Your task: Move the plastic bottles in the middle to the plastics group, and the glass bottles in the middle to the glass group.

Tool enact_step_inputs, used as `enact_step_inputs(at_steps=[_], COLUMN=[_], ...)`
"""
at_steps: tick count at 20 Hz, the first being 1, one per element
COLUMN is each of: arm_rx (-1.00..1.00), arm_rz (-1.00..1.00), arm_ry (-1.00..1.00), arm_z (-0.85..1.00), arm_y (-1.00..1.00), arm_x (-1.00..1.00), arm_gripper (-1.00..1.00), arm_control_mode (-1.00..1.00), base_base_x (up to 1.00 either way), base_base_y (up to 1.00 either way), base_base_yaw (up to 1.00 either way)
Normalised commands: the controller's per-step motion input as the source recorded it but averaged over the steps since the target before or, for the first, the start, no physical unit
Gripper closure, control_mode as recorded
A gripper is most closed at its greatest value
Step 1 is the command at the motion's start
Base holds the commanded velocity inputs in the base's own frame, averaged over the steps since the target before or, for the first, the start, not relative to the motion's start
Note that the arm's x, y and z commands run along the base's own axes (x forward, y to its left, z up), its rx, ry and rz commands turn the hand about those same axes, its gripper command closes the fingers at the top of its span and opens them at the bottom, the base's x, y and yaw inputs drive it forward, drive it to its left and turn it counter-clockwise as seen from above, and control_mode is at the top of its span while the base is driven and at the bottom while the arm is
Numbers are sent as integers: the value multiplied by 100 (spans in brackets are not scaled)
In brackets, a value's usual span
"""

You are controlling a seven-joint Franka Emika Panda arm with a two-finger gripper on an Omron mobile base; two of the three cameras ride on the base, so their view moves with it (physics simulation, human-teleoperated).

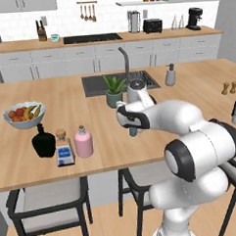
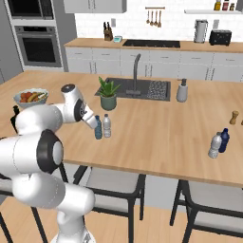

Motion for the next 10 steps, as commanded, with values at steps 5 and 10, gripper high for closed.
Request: enact_step_inputs(at_steps=[5, 10], arm_rx=[0, -5], arm_rz=[-2, -1], arm_ry=[0, 0], arm_z=[-6, -17], arm_y=[0, 0], arm_x=[17, 13], arm_gripper=[-100, -100], arm_control_mode=[-100, -100], base_base_x=[0, 0], base_base_y=[0, 0], base_base_yaw=[0, 0])
